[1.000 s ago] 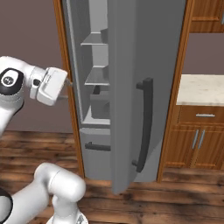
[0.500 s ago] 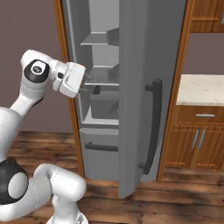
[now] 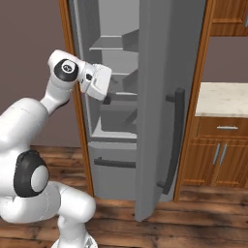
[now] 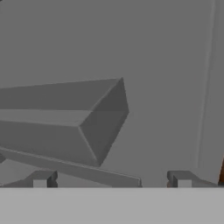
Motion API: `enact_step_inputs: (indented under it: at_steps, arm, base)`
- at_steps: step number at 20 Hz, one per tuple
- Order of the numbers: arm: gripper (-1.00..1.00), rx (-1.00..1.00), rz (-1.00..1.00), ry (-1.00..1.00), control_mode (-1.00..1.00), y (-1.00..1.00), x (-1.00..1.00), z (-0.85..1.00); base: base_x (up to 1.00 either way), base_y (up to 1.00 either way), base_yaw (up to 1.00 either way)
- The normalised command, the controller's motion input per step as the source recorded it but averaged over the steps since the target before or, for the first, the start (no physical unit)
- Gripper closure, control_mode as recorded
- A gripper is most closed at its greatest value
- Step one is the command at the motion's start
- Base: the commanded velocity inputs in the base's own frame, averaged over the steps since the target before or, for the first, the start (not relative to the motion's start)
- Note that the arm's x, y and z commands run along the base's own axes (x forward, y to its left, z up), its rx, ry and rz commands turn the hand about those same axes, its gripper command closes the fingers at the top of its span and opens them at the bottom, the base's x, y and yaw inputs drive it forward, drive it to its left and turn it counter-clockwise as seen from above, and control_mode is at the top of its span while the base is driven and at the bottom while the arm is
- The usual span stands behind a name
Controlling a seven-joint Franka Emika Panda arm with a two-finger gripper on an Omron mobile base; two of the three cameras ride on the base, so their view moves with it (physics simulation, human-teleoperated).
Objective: Take the lemon wedge from the fridge and place it on the plate with fish on the dining counter.
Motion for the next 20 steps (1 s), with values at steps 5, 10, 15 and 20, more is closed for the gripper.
enact_step_inputs:
  at_steps: [5,10,15,20]
  arm:
    - [-1.0,0.0,0.0,0.0,-1.0,-0.47,0.24,0.0]
    - [-1.0,0.0,0.0,0.0,-1.0,-0.62,0.02,0.0]
    - [-1.0,0.0,0.0,0.0,-1.0,-0.71,0.0,0.0]
    - [-1.0,0.0,0.0,-0.01,-1.0,-0.83,0.0,0.0]
  base:
    - [0.0,0.0,0.0]
    - [0.0,0.0,0.0]
    - [0.0,0.0,0.0]
    - [0.0,0.0,0.0]
